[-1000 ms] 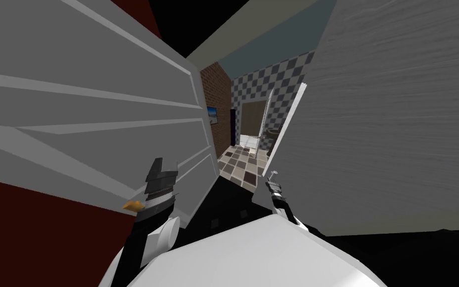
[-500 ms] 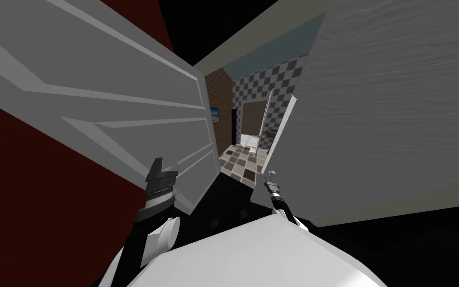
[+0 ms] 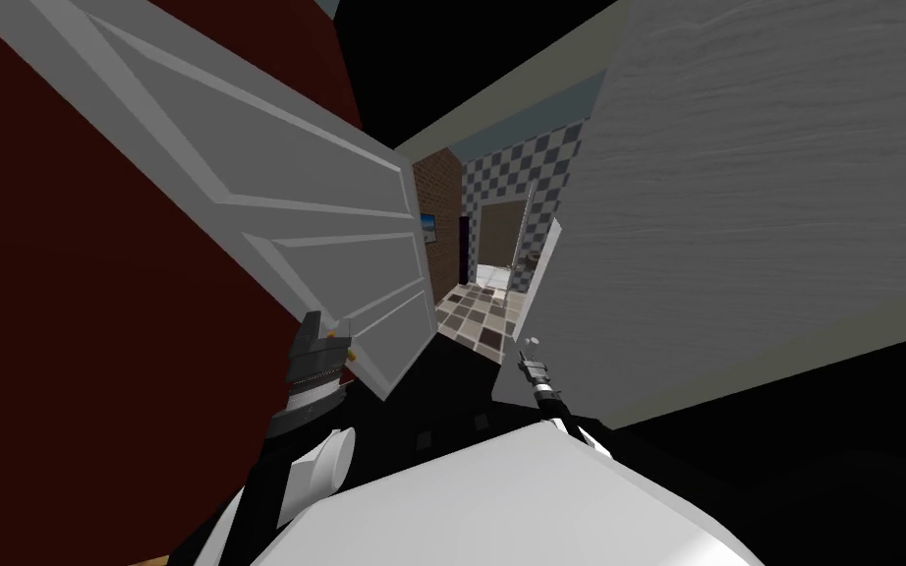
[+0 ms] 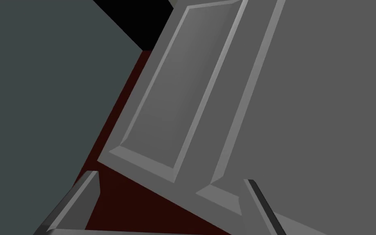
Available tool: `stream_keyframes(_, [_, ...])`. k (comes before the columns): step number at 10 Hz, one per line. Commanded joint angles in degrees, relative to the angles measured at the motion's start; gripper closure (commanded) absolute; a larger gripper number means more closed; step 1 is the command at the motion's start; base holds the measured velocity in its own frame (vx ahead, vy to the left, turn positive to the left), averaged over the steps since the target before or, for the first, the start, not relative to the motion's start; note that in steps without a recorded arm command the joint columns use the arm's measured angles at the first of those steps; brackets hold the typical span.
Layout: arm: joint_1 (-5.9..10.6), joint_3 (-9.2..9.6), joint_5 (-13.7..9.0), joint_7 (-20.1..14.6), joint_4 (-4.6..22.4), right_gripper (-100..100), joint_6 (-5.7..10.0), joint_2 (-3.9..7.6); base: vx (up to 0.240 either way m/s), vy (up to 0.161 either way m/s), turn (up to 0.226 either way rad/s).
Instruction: Pull the door open
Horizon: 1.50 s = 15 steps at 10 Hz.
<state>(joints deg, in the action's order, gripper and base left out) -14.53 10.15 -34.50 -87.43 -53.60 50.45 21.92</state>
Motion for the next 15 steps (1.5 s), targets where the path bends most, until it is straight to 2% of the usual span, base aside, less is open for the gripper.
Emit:
stream_keyframes(1, [-0.48, 1.1, 0.6, -0.7, -0.6, 100, 0.49, 0.45, -0.237, -0.023, 0.049])
stream_keyframes(2, [-0.53, 0.64, 0.4, -0.2, -0.7, 100, -0.02, 0.23, -0.104, -0.01, 0.018])
stream_keyframes(3, [-1.23, 1.81, 1.0, -1.1, -0.9, 100, 0.63, 0.77, -0.15, -0.026, 0.096])
stream_keyframes(10, [-3.76, 6.37, 3.8, -5.2, -1.7, 100, 4.58, 4.15, -0.248, -0.027, 0.101])
stream_keyframes(11, [-3.89, 5.9, 3.5, -4.6, -2.2, 100, 3.81, 3.93, -0.11, -0.01, 0.005])
stream_keyframes(15, [-5.07, 8.04, 4.7, -7.2, -0.9, 100, 7.01, 5.73, -0.196, -0.048, 0.145])
